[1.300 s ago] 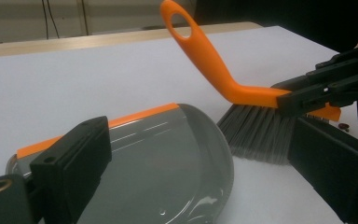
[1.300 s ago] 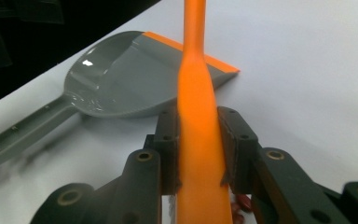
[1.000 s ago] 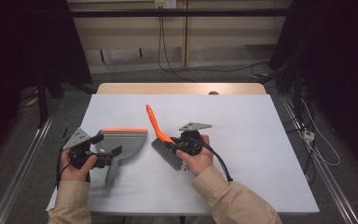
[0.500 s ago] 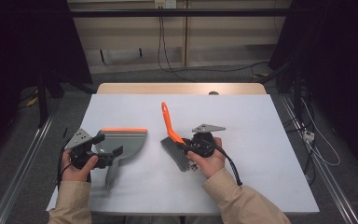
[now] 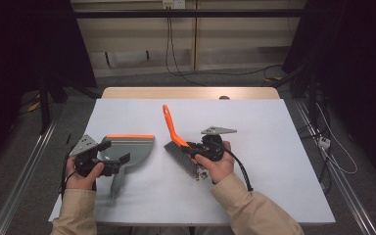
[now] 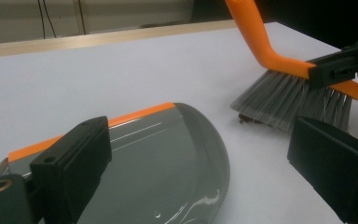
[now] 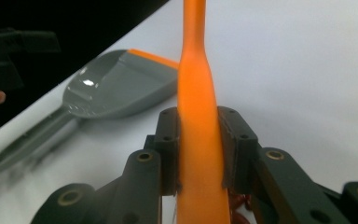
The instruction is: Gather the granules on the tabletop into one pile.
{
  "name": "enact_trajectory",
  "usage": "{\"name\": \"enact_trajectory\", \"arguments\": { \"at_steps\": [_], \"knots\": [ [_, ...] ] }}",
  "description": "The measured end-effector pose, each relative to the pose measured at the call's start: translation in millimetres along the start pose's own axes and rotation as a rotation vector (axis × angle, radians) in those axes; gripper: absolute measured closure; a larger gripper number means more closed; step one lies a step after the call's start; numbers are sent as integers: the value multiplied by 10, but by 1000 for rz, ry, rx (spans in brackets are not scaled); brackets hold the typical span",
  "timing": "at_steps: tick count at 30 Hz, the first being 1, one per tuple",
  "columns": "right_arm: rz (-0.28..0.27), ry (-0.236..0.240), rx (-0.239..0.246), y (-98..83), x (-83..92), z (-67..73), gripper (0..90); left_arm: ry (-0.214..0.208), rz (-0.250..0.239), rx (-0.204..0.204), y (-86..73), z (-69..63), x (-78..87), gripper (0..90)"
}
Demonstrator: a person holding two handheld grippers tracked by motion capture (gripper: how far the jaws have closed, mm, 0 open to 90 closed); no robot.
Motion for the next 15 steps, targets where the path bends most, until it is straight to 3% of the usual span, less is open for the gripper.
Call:
{"name": "enact_trajectory", "arguments": {
  "at_steps": [5, 13, 15],
  "knots": [
    [-38, 19, 58, 183, 7, -44, 715, 2, -1, 3, -4, 15, 8, 60],
    [-51, 16, 264, 400, -120, -313, 715, 6, -3, 13, -10, 27, 9, 61],
    [-50, 17, 295, 416, -160, -357, 715, 9, -6, 15, -10, 34, 15, 60]
  ]
}}
Point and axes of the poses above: each handheld gripper's, and its own axes: x roughly backward along the jaws, y roughly out of its top, z roughly to its left, the point moved 3 cm from there along -x, roughly forward along the jaws, and after that the axes turned 12 degrees about -y, right-handed, at the moved point
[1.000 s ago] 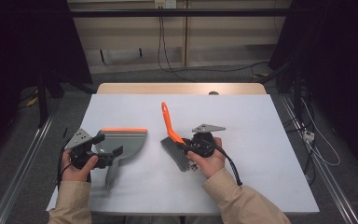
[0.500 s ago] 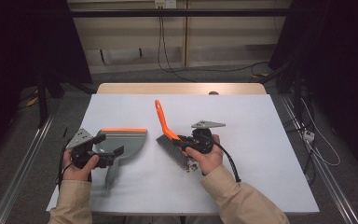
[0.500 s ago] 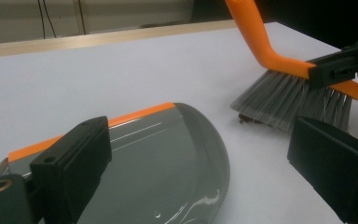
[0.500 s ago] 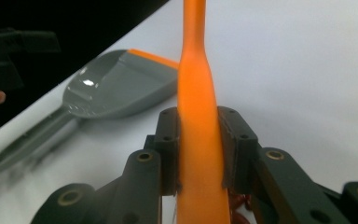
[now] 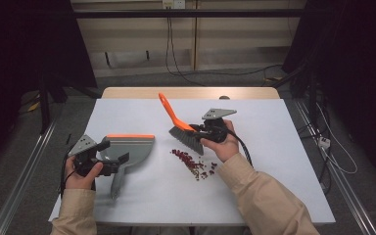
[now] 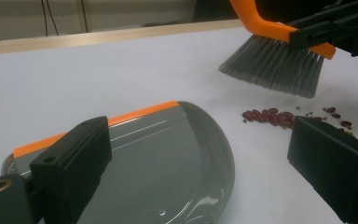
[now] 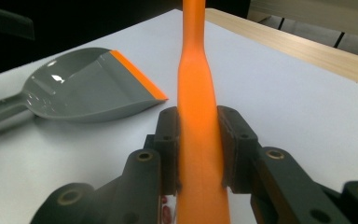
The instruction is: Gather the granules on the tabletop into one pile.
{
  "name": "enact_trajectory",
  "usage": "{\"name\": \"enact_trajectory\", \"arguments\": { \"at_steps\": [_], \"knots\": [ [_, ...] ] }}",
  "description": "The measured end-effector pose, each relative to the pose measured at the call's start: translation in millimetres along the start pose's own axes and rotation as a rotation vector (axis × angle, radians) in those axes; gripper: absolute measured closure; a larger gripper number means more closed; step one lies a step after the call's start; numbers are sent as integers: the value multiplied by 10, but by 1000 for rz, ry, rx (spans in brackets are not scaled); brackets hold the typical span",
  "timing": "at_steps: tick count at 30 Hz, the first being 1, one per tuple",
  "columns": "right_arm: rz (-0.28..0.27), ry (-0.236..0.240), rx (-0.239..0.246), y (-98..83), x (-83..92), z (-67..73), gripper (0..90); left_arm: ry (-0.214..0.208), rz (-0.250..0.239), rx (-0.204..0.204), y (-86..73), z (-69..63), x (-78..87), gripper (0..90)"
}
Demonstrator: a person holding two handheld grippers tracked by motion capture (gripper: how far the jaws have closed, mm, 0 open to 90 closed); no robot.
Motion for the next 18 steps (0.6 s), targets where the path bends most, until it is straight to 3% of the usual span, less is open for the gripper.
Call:
{"name": "enact_trajectory", "arguments": {
  "at_steps": [8, 18],
  "knots": [
    [-7, 73, 168, -17, -210, -71, 715, 2, 5, -2, -5, 11, 2, 60],
    [25, 118, 182, -56, -333, -24, 709, 6, 3, 2, -10, 17, 10, 60]
  ]
}}
Point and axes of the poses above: each handheld gripper's, and its own axes: x roughly backward along the jaws, y roughly out of its top, z roughly to its left, the point moved 3 cm from there along -x, roughly forward along the jaws, and after that the axes turned 12 degrees about -y, right-handed, at the moved point
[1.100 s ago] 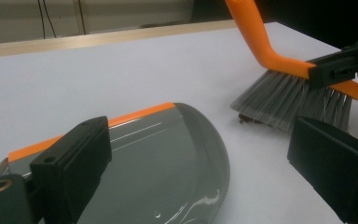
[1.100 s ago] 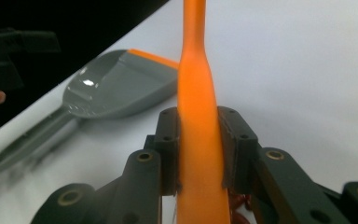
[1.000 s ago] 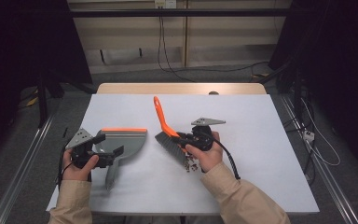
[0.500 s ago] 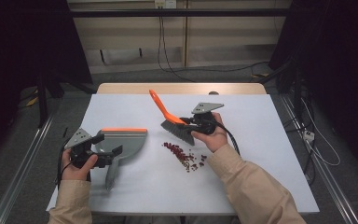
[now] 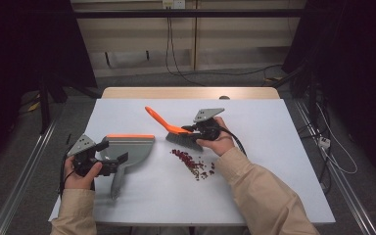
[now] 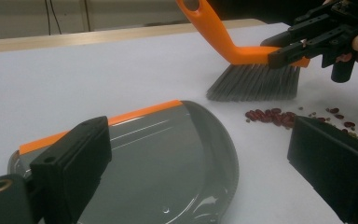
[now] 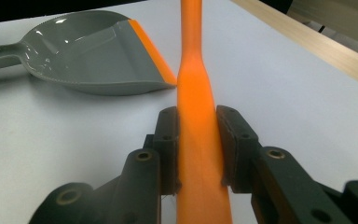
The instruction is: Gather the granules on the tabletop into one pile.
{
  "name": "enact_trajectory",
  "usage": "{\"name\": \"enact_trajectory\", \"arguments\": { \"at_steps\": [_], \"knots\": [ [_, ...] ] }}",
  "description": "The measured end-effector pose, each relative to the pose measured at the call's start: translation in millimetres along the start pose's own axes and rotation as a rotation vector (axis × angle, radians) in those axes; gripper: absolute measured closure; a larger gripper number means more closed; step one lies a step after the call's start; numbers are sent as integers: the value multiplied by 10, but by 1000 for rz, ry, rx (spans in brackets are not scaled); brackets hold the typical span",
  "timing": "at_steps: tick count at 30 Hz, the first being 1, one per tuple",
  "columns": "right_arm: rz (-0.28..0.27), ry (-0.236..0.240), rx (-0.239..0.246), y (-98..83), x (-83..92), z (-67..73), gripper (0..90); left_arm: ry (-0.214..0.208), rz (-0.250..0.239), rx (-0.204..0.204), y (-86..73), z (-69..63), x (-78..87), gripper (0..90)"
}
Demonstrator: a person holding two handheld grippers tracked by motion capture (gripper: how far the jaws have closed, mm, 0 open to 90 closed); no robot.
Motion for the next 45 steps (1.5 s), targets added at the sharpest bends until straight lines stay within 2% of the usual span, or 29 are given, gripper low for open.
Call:
{"name": "enact_trajectory", "arguments": {
  "at_steps": [4, 7, 10, 12, 15, 16, 18, 20, 23, 25, 28, 37, 45],
  "knots": [
    [35, 4, 12, 30, -10, 7, 707, -1, 2, -2, 1, -4, -7, 61],
    [43, 3, 49, 43, -25, 29, 712, 0, 3, -4, 0, -5, -7, 61],
    [54, 36, 93, 59, -33, 77, 714, 1, 3, -4, 0, -6, -6, 60],
    [63, 35, 108, 69, -26, 101, 714, 0, 6, -5, -1, -7, -7, 60],
    [45, 29, 112, 71, -15, 67, 715, -1, 5, -7, 1, -10, -4, 61],
    [21, 43, 100, 76, -11, 46, 715, -1, 1, -4, 2, -9, -3, 61],
    [-20, 42, 86, 86, -19, 9, 715, 2, -2, -3, 3, -3, 1, 60],
    [-41, 47, 112, 104, -52, 4, 715, 5, -1, 0, 0, 4, 1, 60],
    [-17, 59, 177, 85, -139, 31, 715, 7, 1, 0, -1, 6, 3, 60],
    [-27, 92, 179, 77, -144, 70, 715, 7, -3, 0, 0, 3, 10, 61],
    [-12, 116, 214, 63, -92, 128, 715, 10, -1, 0, -5, 9, 26, 60],
    [9, 182, 245, -25, 124, 244, 713, 8, -15, 5, 4, 7, 42, 60],
    [16, 196, 256, -78, 252, 329, 713, 5, -13, 0, 9, -1, 45, 60]
  ]
}}
Point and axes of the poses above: each handheld gripper's, and its own axes: x roughly backward along the jaws, y roughly out of its top, z roughly to its left, the point moved 3 cm from there along -x, roughly forward along the jaws, and after that the axes turned 12 degrees about -y, right-handed, at the moved point
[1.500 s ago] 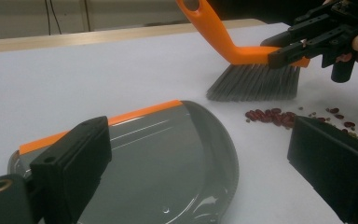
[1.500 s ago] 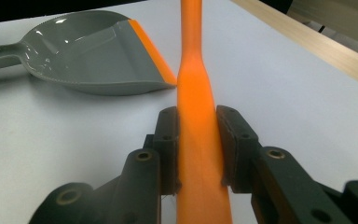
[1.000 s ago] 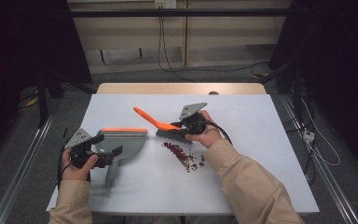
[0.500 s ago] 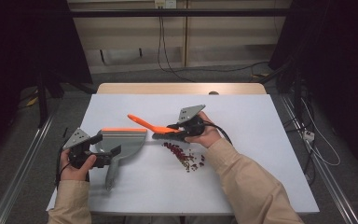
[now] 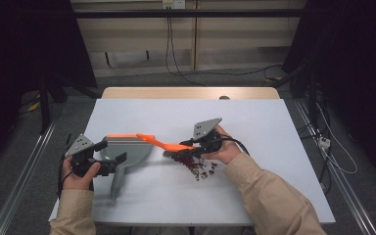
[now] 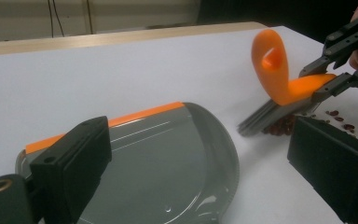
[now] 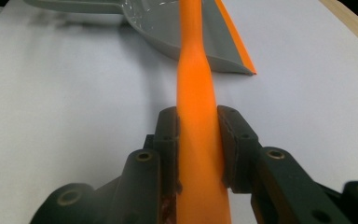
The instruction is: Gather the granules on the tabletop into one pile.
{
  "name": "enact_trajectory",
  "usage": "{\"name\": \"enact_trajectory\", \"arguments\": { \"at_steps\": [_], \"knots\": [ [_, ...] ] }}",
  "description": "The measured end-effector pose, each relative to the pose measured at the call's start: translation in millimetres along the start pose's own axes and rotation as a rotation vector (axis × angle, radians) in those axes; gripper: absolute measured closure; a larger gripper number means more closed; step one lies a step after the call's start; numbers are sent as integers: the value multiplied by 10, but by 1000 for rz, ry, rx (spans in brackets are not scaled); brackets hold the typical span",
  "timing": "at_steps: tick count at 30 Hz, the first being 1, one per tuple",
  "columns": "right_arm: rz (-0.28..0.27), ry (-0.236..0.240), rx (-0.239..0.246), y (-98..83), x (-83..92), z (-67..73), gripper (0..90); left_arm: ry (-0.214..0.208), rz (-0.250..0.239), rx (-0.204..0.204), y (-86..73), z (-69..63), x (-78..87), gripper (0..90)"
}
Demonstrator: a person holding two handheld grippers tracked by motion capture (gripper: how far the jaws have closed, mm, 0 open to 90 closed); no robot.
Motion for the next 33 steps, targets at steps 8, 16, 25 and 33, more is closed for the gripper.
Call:
{"name": "enact_trajectory", "arguments": {
  "at_steps": [8, 16, 25, 33],
  "knots": [
    [-1, -4, 1, -20, 77, 90, 713, -2, 0, -4, 11, -17, 2, 60],
    [-18, -58, -28, -32, 115, 56, 715, -4, -4, -3, 14, -21, -3, 60],
    [-49, -186, -218, -13, 311, -58, 715, -11, -3, 0, 12, -25, -12, 60],
    [-41, -412, -401, -169, 678, -38, 715, -34, -9, -1, 18, -38, -24, 60]
  ]
}}
Point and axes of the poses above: each handheld gripper's, and its own axes: x roughly backward along the jaws, y roughly out of its top, z roughly to its left, the point moved 3 cm from there along -x, roughly forward along the jaws, and after that the axes turned 12 degrees about -y, right-handed, at the moved point
